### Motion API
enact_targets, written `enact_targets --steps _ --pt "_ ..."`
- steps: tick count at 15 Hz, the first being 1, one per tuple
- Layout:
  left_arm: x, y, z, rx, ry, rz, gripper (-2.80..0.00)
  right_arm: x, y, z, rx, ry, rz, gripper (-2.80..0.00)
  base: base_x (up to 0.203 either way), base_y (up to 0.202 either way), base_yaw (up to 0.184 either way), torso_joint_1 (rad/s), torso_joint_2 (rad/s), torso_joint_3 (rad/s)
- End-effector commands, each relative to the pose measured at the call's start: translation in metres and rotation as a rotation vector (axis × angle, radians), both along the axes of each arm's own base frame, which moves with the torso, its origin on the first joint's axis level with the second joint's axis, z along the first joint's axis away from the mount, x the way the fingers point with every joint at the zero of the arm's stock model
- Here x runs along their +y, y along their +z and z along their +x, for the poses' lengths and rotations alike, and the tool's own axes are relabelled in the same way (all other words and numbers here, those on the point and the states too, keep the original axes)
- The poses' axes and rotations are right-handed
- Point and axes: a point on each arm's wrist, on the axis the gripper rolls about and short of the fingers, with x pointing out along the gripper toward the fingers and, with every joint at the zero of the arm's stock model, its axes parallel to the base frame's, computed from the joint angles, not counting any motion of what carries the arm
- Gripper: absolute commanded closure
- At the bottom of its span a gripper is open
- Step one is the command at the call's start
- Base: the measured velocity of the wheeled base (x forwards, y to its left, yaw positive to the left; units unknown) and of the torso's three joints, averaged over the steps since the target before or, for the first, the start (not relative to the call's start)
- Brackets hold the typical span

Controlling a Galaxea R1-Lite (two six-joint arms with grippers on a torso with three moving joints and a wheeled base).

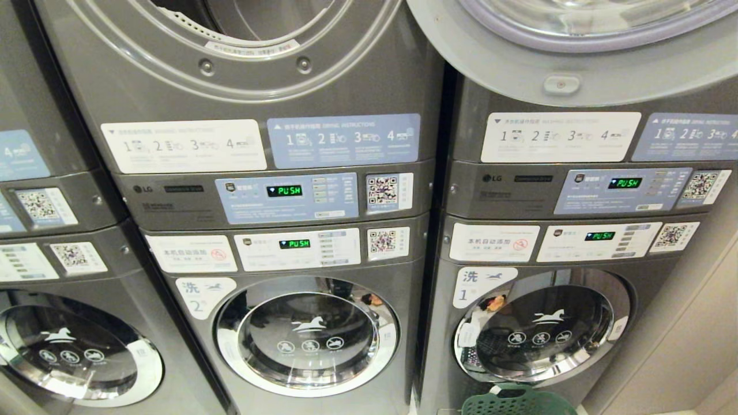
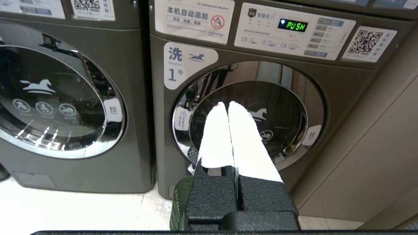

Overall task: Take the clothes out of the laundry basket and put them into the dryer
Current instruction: Take the clothes out of the basket

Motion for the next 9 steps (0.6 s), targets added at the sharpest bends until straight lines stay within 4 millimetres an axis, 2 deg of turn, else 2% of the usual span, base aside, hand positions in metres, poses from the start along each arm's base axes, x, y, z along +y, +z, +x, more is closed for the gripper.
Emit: enact_targets --steps 1,6,9 --pt "0.0001 -0.0085 0.0023 0.03 0.003 -0.002 0.0 0.0 -0.0017 0.0004 0.005 0.003 -0.002 0.0 0.0 0.0 0.0 -0.144 0.34 0.196" --pt "0.0 -0.0083 0.0023 0.028 0.001 -0.002 0.0 0.0 -0.0017 0.0005 0.007 0.003 -0.002 0.0 0.0 0.0 0.0 -0.158 0.36 0.203" --pt "0.0 -0.0083 0.0023 0.028 0.001 -0.002 0.0 0.0 -0.0017 0.0004 0.005 0.003 -0.002 0.0 0.0 0.0 0.0 -0.209 0.5 0.285"
